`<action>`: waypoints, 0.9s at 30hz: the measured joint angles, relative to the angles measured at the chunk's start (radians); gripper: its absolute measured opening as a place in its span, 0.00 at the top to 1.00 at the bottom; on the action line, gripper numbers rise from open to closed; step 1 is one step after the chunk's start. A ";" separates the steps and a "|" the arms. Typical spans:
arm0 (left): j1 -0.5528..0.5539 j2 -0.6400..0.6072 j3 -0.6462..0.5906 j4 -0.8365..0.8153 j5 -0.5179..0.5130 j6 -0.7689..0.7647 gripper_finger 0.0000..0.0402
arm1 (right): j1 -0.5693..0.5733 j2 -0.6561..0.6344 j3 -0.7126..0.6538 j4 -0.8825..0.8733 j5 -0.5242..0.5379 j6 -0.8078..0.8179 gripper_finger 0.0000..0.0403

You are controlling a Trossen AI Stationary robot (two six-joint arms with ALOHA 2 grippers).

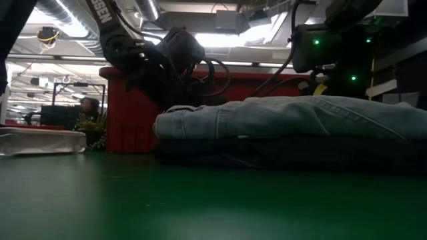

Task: Fold laundry
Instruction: Stack the light blue jeans on top of the dark blue jeans

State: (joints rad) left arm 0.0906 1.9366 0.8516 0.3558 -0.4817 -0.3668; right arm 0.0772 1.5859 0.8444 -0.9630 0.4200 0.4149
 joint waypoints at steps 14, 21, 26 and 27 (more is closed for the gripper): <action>-0.010 -0.143 -0.011 -0.056 0.057 0.030 0.69 | 0.002 0.003 0.158 -0.220 -0.002 -0.019 0.69; -0.054 -0.261 -0.010 -0.051 0.154 0.013 0.69 | 0.046 0.002 0.350 -0.386 -0.009 -0.011 0.69; -0.110 -0.307 -0.009 -0.045 0.213 0.011 0.69 | 0.143 0.002 0.451 -0.377 -0.015 0.003 0.69; -0.124 -0.311 -0.009 -0.045 0.223 0.011 0.69 | 0.165 0.001 0.460 -0.363 -0.018 0.003 0.69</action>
State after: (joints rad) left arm -0.0330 1.6260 0.8429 0.3107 -0.2584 -0.3561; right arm 0.2418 1.5869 1.3049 -1.3258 0.4025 0.4183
